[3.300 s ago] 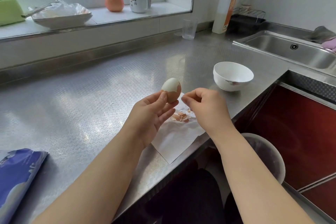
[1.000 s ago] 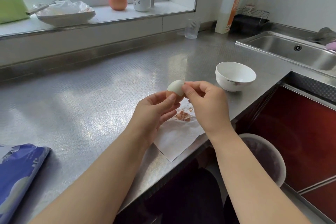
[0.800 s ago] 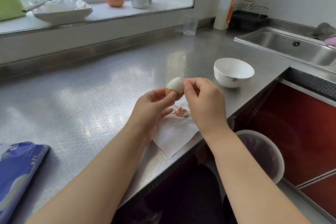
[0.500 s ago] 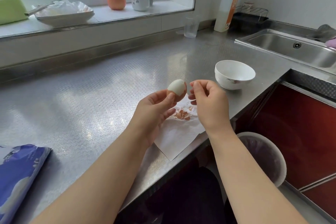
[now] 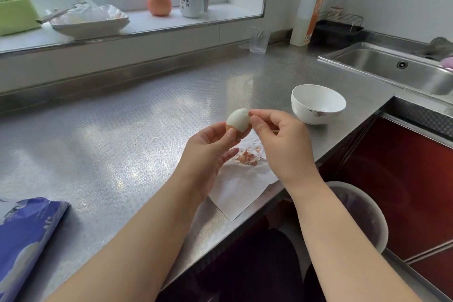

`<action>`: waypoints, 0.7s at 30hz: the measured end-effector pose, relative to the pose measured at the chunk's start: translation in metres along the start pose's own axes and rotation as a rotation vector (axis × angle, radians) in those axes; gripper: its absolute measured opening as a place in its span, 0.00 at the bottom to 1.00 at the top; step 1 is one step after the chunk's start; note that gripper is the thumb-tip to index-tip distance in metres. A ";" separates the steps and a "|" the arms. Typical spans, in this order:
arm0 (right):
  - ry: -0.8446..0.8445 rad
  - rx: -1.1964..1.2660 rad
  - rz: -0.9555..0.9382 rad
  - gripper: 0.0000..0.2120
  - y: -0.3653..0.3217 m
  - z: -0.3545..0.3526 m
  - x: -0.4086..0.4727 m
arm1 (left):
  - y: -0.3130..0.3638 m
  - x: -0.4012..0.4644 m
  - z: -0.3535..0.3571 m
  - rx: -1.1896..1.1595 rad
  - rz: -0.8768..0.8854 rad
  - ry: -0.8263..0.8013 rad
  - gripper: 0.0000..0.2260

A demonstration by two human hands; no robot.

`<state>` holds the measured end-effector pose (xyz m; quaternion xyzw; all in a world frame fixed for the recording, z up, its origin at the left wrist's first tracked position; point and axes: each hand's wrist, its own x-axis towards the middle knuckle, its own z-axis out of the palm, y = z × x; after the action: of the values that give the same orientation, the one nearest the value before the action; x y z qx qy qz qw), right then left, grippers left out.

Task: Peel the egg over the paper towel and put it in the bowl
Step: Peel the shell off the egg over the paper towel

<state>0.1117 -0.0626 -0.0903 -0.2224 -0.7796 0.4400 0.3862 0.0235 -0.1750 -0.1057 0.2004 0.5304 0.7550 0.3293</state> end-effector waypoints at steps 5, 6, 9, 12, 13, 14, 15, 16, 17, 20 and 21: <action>0.044 -0.015 0.003 0.05 -0.002 0.002 0.001 | -0.001 0.000 -0.002 0.072 0.037 0.007 0.11; 0.051 -0.031 -0.015 0.05 -0.002 0.002 0.000 | -0.001 0.001 -0.002 0.080 0.041 0.014 0.11; 0.103 -0.108 -0.087 0.05 0.000 0.005 -0.001 | -0.002 0.001 -0.001 0.091 0.047 0.019 0.10; 0.160 -0.137 -0.123 0.05 0.002 0.008 -0.001 | -0.002 0.001 0.000 0.094 0.048 0.009 0.09; 0.163 -0.148 -0.125 0.06 0.003 0.009 -0.001 | -0.002 0.001 -0.001 0.095 0.046 0.002 0.09; 0.159 -0.154 -0.121 0.06 0.004 0.010 0.000 | -0.002 0.001 -0.001 0.092 0.042 -0.006 0.09; 0.149 -0.148 -0.106 0.06 0.004 0.011 0.001 | -0.001 0.001 -0.001 0.082 0.036 -0.015 0.09; 0.134 -0.127 -0.077 0.06 0.004 0.011 0.002 | -0.001 0.001 -0.001 0.067 0.027 -0.022 0.09; 0.120 -0.098 -0.038 0.06 0.005 0.010 0.003 | 0.000 0.001 -0.001 0.043 0.014 -0.025 0.10; 0.111 -0.056 0.053 0.04 0.006 0.001 0.007 | 0.002 0.002 -0.002 -0.064 -0.037 -0.026 0.13; 0.098 -0.053 0.069 0.04 0.007 -0.002 0.008 | 0.003 0.003 -0.003 -0.089 -0.049 -0.027 0.14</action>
<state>0.1086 -0.0525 -0.0927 -0.2805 -0.7630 0.4208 0.4026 0.0185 -0.1756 -0.1046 0.1828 0.4963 0.7669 0.3634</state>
